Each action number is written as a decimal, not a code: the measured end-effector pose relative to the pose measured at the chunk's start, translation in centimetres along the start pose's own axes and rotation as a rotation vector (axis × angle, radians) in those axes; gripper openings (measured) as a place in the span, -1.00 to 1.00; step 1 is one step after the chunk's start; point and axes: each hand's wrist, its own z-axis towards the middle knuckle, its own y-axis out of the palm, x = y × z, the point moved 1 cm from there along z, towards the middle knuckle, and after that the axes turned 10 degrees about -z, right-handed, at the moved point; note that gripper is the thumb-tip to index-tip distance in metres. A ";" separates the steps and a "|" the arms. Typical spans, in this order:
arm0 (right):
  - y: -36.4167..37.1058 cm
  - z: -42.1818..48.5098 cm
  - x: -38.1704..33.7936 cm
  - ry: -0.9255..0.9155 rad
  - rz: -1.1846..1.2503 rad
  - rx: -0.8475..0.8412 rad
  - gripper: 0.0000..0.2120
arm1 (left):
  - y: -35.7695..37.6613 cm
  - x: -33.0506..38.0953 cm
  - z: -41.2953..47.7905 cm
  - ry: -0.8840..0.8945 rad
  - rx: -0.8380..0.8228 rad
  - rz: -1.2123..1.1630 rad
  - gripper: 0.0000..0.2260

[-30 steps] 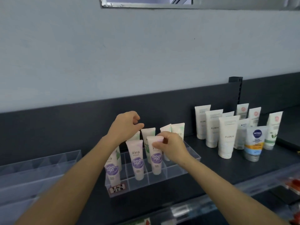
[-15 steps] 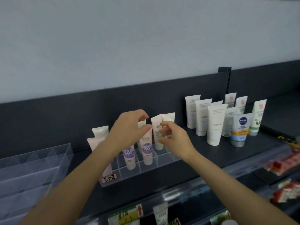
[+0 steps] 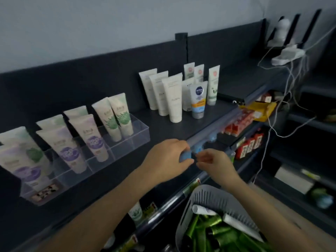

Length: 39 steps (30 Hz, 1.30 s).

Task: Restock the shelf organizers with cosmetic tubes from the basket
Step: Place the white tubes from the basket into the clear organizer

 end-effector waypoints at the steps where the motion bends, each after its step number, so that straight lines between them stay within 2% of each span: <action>1: -0.1 -0.6 1.6 0.041 -0.008 -0.012 -0.79 | 1.4 0.4 0.2 0.003 -0.038 -0.016 -0.73; 7: 0.4 -4.8 12.3 0.279 -0.176 -0.058 -0.84 | 10.6 0.6 0.0 -0.013 -0.291 -0.082 -0.75; 10: 0.5 -7.3 16.8 0.391 -0.229 -0.095 -0.92 | 14.2 -0.1 -1.0 -0.084 -0.408 -0.086 -0.72; 12: 0.8 -8.9 20.4 0.464 -0.279 -0.137 -0.71 | 17.2 -0.8 -1.4 -0.138 -0.485 -0.071 -0.70; 13: 1.1 -9.5 21.0 0.480 -0.300 -0.145 -0.70 | 17.7 -1.4 -1.8 -0.155 -0.499 -0.054 -0.71; 17: 1.9 -11.4 24.6 0.591 -0.336 -0.200 -0.88 | 21.4 -3.0 -2.1 -0.168 -0.583 0.041 -0.80; 23: 3.1 -12.3 27.6 0.690 -0.304 -0.220 -0.82 | 26.4 -4.1 -0.9 -0.161 -0.715 0.172 -0.76; 27: 4.5 -11.3 28.2 0.638 -0.340 -0.224 -0.77 | 29.7 -4.9 0.1 -0.142 -0.767 0.254 -0.76; 30: 5.9 -10.2 28.7 0.559 -0.433 -0.274 -0.64 | 32.2 -5.6 0.2 -0.266 -0.801 0.238 -0.72; 34: 7.7 -8.2 28.5 0.336 -0.629 -0.383 -0.51 | 34.5 -5.6 -0.6 -0.283 -0.798 0.298 -0.72; 36: 8.5 -7.1 28.2 0.229 -0.707 -0.417 -0.44 | 35.1 -5.2 -1.1 -0.300 -0.852 0.309 -0.71; 39: 10.1 -5.5 28.1 0.140 -0.774 -0.475 -0.39 | 35.9 -5.5 -2.2 -0.438 -0.925 0.186 -0.66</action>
